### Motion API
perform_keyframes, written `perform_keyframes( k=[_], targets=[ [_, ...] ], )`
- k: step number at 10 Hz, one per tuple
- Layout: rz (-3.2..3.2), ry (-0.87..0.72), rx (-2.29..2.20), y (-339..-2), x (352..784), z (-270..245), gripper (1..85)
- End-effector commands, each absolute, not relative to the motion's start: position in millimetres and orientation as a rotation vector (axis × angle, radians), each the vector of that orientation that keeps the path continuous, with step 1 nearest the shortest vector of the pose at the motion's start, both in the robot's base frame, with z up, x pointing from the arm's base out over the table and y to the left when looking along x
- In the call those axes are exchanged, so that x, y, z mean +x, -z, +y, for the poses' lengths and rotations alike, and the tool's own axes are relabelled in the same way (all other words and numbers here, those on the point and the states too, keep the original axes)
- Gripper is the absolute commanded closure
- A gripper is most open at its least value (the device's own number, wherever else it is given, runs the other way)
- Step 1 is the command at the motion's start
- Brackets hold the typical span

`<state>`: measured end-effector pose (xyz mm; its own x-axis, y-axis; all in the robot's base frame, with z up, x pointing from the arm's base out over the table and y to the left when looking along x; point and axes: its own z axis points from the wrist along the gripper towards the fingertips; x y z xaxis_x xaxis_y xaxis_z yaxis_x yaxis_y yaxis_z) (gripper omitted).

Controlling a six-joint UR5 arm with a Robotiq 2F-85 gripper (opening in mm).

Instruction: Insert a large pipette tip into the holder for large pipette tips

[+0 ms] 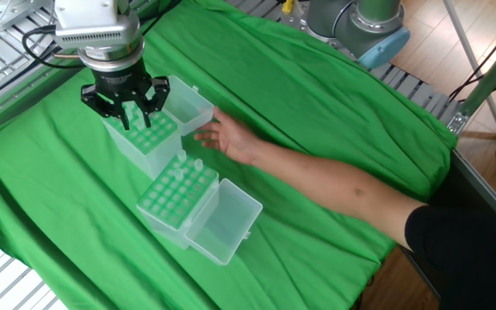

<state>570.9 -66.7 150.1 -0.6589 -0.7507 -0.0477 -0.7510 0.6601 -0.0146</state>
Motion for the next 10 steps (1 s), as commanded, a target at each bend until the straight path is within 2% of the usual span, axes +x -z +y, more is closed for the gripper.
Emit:
perform_keyframes(
  k=[1,10],
  targets=[
    [2.812,-0.029,-1.257,-147.3,570.2,-66.0,49.7],
    [2.836,-0.058,-1.187,-141.2,565.4,-63.7,54.0]
  ],
)
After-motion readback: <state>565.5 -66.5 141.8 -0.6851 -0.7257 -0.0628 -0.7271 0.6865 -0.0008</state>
